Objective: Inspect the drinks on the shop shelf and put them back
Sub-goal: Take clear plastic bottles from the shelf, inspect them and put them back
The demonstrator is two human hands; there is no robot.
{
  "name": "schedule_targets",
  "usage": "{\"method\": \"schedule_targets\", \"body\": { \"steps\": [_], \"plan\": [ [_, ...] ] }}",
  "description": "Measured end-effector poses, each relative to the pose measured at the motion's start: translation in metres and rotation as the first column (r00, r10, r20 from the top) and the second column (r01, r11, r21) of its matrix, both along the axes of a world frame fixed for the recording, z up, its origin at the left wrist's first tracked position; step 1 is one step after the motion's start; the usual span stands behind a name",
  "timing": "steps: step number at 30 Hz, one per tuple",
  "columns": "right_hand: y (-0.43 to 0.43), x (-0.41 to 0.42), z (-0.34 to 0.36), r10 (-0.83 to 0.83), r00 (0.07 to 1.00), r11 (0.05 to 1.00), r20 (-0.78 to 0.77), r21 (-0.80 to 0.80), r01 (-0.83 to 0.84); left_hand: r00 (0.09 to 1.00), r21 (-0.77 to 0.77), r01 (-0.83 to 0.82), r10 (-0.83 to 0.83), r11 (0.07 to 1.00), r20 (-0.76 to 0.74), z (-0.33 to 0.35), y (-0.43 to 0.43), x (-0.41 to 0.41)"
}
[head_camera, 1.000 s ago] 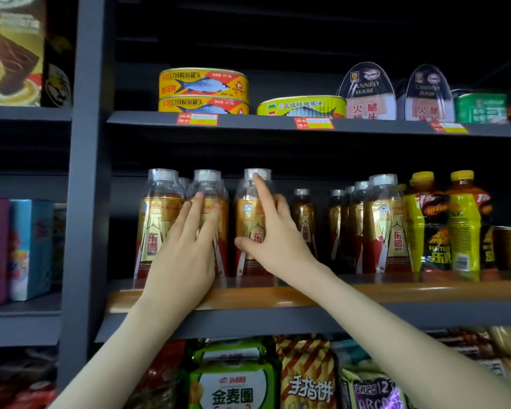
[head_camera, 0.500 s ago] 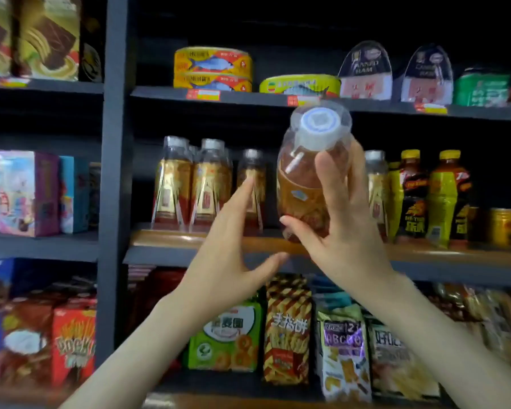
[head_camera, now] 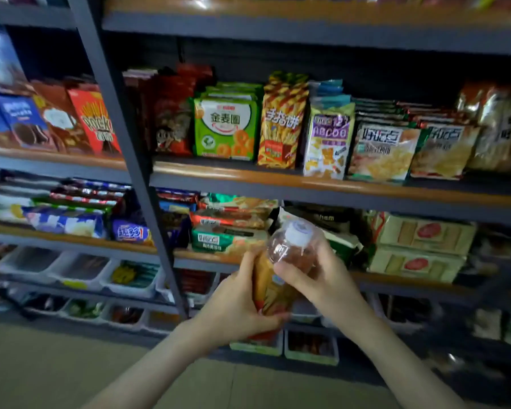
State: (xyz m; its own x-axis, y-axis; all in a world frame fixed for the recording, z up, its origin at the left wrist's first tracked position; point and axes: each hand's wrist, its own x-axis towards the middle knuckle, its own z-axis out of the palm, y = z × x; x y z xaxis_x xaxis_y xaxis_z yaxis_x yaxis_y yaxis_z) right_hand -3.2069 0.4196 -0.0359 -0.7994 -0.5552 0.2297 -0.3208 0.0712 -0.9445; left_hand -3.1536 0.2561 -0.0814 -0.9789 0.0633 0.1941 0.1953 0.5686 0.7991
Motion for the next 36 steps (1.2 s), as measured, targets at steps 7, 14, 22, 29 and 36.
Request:
{"method": "schedule_targets", "body": {
  "steps": [7, 14, 22, 29, 36],
  "plan": [
    [0.005, 0.013, -0.023, 0.051, 0.995, 0.989, 0.081, 0.138, -0.062, 0.997, 0.013, -0.025, 0.024, 1.0, 0.079, -0.022, -0.002, 0.017],
    [-0.024, 0.019, -0.045, -0.115, 0.96, 0.988, 0.255, 0.127, 0.084, 0.921, 0.292, -0.122, -0.001, 0.949, 0.39, -0.024, -0.015, 0.028],
    [-0.055, 0.038, -0.061, -0.148, 0.879, 0.969, 0.453, 0.242, 0.039, 0.926, -0.153, -0.172, 0.213, 0.973, 0.312, -0.011, -0.027, 0.039],
    [-0.05, 0.037, -0.063, 0.007, 0.424, 0.97, 0.906, -0.109, 0.218, 0.919, 0.317, -0.183, 0.047, 0.931, 0.391, -0.005, -0.058, 0.047],
    [-0.061, 0.045, -0.076, 0.086, 0.359, 0.962, 0.929, -0.17, 0.211, 0.553, 0.678, -0.51, -0.402, 0.53, 0.73, -0.026, -0.06, 0.042]
  ]
}}
